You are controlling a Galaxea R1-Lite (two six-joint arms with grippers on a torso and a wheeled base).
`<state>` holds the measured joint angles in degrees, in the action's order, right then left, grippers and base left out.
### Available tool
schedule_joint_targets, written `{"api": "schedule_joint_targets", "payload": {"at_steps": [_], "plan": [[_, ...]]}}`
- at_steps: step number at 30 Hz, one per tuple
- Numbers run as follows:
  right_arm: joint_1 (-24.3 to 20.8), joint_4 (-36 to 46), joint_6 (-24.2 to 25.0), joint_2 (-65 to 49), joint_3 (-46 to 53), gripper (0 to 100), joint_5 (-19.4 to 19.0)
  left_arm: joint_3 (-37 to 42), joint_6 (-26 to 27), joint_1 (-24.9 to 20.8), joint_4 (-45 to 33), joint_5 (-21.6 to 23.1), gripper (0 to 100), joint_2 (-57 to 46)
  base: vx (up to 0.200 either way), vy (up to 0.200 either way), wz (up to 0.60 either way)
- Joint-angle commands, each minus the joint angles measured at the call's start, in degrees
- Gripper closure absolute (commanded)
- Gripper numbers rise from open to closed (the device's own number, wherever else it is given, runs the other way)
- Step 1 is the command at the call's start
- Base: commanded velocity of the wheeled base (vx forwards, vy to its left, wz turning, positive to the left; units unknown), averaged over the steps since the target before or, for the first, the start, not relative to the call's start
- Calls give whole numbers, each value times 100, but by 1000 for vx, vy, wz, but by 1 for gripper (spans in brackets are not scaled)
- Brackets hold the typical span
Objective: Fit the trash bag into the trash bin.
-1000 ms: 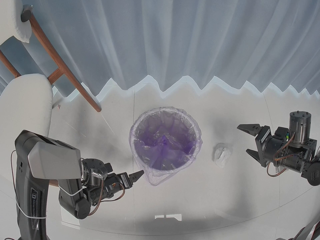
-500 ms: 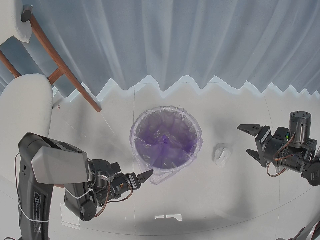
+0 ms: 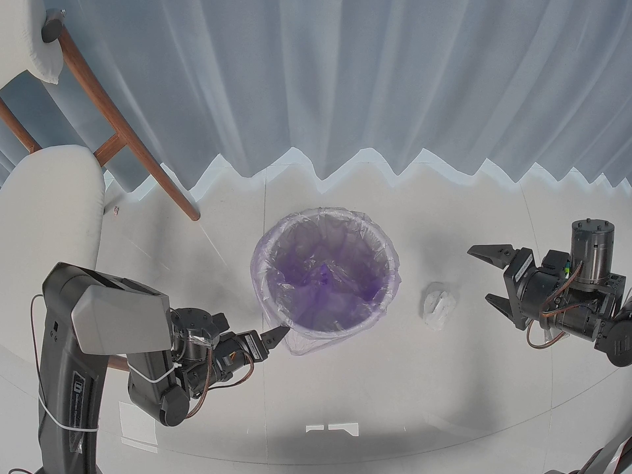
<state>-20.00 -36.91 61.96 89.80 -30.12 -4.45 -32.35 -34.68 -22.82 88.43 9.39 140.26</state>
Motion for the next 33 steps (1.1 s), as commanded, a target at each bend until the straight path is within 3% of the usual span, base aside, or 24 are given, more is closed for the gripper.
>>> {"api": "schedule_joint_targets", "payload": {"at_steps": [1,10,21,29,33], "plan": [[-3,0,0,-6,-11,0,6,-315,-12,199,-19,2,0,203,0,0,0],[-3,9,0,-6,-11,0,6,-1168,-47,454,-625,-7,0,563,0,0,0],[5,17,17,12,59,0,6,-2214,-74,568,-2040,-192,0,853,0,0,0],[5,9,17,91,15,0,6,-2996,-56,542,-4528,-200,0,502,0,0,0],[5,17,17,82,42,0,6,-3137,-65,498,-4853,-200,0,414,0,0,0]]}}
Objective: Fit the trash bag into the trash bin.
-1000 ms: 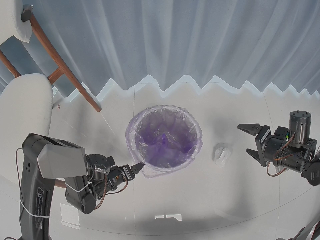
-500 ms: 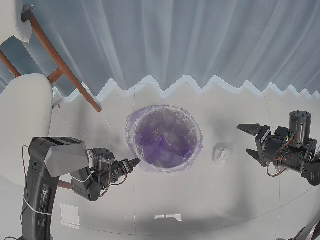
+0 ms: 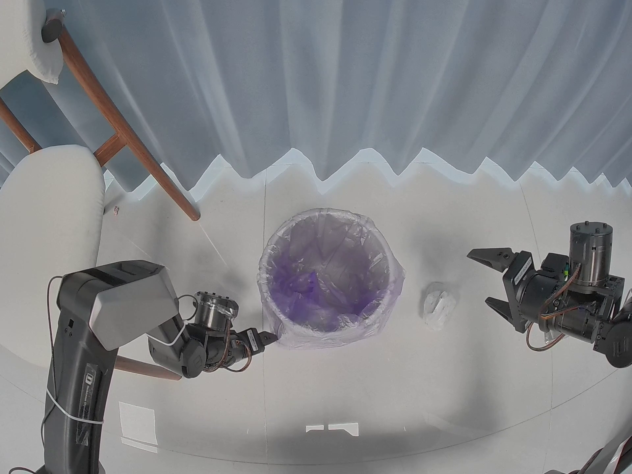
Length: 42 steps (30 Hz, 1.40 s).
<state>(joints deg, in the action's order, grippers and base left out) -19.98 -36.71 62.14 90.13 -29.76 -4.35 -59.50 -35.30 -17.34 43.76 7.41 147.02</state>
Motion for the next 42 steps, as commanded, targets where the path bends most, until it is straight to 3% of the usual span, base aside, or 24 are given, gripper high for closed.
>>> {"api": "schedule_joint_targets", "payload": {"at_steps": [1,13,25,31,35,38,42], "plan": [[3,-3,0,49,23,0,-4,-378,-12,-59,-360,6,0,-376,0,0,0],[20,49,-61,181,242,0,-22,738,-117,-279,-386,50,0,-2371,0,0,0],[3,-12,-817,550,383,0,-4,2127,-161,-139,80,85,0,-4964,0,0,0],[-59,49,-685,647,-65,0,-13,2971,-170,-165,528,85,0,-5974,0,0,0],[-349,120,-509,831,-347,0,-13,3296,-240,-226,835,85,0,-6370,0,0,0],[-771,498,-509,1350,-979,0,110,3771,-398,-235,1046,76,0,-7029,0,0,0],[-902,1060,-501,1912,-1885,0,426,4324,-416,-103,1046,76,0,-7679,0,0,0]]}}
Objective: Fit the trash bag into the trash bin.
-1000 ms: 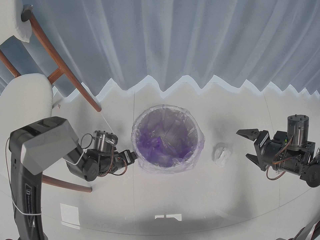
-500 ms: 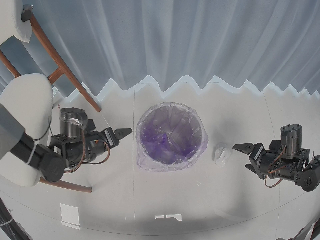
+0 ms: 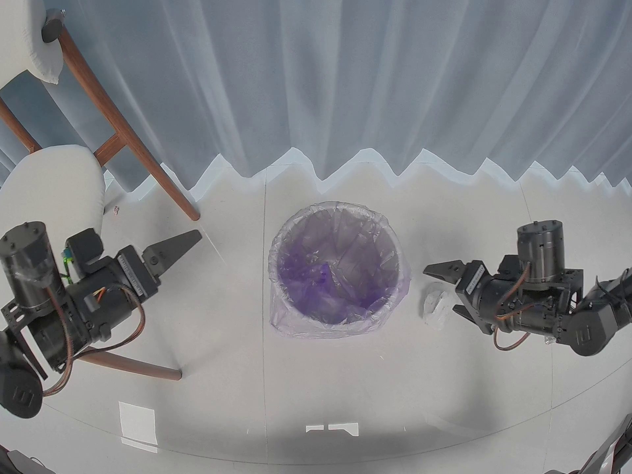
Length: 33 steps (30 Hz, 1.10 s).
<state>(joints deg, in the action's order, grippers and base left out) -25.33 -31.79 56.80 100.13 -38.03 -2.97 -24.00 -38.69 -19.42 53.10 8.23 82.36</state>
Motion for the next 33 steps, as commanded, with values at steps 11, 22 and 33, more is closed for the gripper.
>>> {"api": "schedule_joint_targets", "payload": {"at_steps": [11,22,33], "plan": [[-675,1360,-292,2195,-2270,0,886,1302,-59,632,42,-14,0,-2048,0,0,0],[-807,1378,-679,3126,-3140,100,1405,1249,-33,1037,51,3,0,-2084,0,0,0],[-719,1606,-1188,2590,-2999,100,1440,1108,319,1230,-406,-41,0,-2031,0,0,0]]}}
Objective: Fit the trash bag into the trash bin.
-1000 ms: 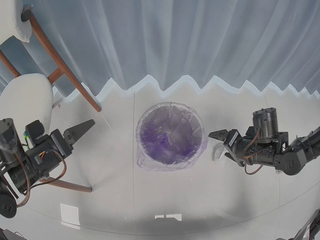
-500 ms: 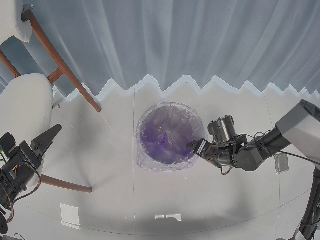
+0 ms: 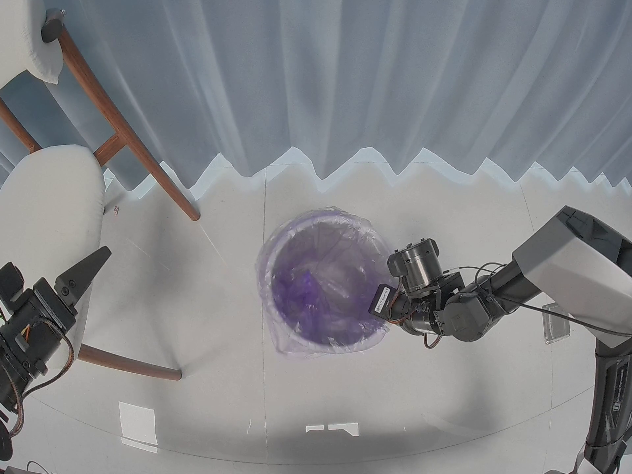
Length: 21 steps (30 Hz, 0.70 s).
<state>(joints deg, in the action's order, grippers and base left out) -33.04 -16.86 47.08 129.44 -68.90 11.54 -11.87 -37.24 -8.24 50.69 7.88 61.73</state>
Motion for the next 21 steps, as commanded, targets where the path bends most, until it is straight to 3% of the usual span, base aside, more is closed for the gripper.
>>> {"api": "schedule_joint_targets", "payload": {"at_steps": [1,6,14,15,17,21], "plan": [[78,174,-375,-525,140,100,-29,-140,253,147,-270,-14,0,32,0,0,0],[78,201,-867,-1175,580,100,-214,-210,288,130,-349,12,0,32,0,0,0],[34,-81,-2221,-2986,2707,100,-1515,-377,270,-275,-789,39,0,243,0,0,0],[34,-81,-2221,-2986,2707,100,-1515,-377,270,-275,-789,39,0,243,0,0,0],[87,-423,-2607,-3434,3313,100,-1972,-597,182,-538,-1193,74,0,322,0,0,0],[131,-766,-2801,-3970,3919,100,-2622,-764,-284,-635,-1711,724,0,594,0,0,0]]}}
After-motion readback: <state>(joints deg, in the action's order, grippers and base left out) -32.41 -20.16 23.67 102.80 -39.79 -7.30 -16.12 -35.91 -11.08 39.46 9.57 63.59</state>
